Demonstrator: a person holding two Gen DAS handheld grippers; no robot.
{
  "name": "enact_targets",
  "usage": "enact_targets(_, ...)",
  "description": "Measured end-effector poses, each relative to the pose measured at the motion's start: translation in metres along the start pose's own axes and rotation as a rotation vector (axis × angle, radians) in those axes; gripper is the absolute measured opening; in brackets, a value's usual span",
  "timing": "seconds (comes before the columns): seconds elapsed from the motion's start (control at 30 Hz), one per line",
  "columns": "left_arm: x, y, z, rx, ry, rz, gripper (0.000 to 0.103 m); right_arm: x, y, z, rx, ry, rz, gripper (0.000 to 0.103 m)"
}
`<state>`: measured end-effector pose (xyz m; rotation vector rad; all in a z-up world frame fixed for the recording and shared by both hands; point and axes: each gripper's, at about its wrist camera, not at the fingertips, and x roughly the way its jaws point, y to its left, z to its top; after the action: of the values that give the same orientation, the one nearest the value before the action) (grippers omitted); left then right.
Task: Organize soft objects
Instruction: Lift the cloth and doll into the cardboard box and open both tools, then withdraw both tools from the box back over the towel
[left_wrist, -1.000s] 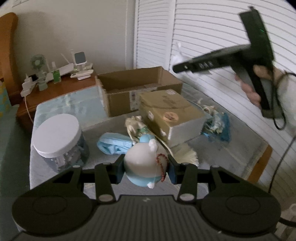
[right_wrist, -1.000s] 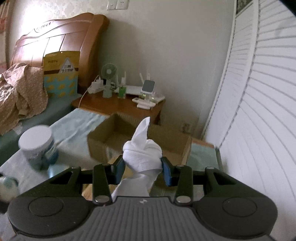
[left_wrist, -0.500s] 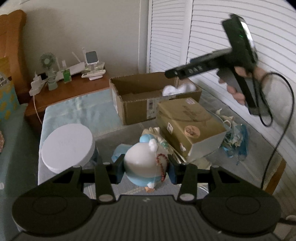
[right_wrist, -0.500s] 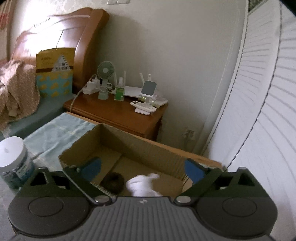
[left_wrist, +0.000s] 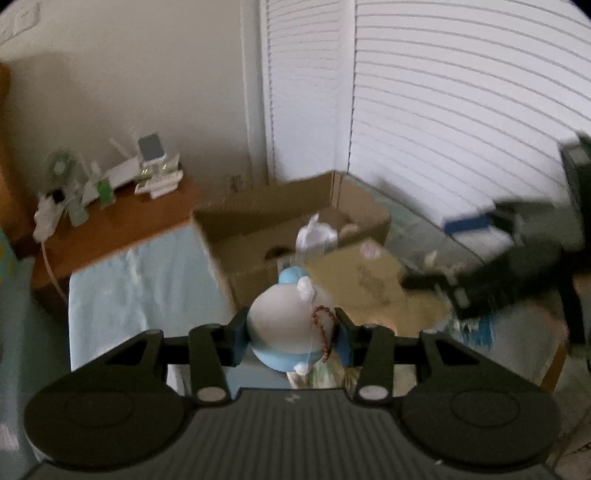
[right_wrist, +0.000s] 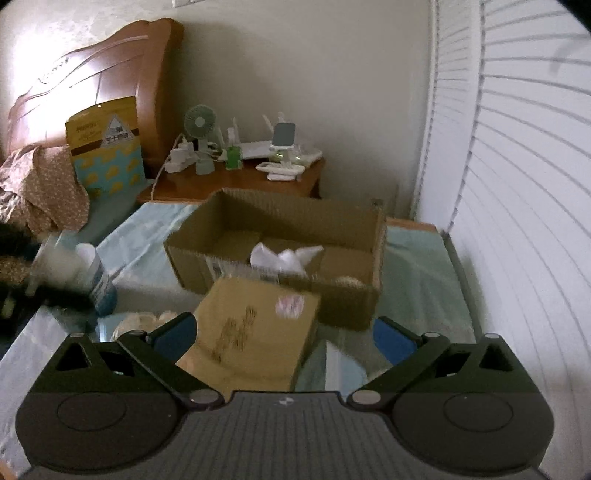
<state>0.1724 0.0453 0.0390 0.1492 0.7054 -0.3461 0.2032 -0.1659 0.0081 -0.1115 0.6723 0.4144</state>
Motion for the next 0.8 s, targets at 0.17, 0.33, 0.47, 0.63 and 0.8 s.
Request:
enact_targets(0.17,0.025,0.009,0.041,0.015,-0.026,0.011,0.045,-0.019,0.0,-0.017,0.03,0.0,-0.002,0.103)
enact_targets(0.33,0.064,0.025,0.075,-0.014,-0.015,0.037,0.045,-0.035,-0.005,-0.022,0.037,-0.02,-0.024,0.103)
enact_targets(0.47,0.087,0.035,0.087,-0.041,-0.006,0.066,0.048,-0.041,-0.011,-0.025,0.049,-0.022,-0.039,0.103)
enact_targets(0.63,0.095,0.038,0.087,-0.06,-0.031,0.124,0.086,-0.045,-0.016,-0.028,0.065,-0.03,-0.046,0.103)
enact_targets(0.8,0.083,0.034,0.077,-0.05,-0.02,0.114,0.086,-0.047,-0.015,-0.03,0.058,-0.026,-0.039,0.103)
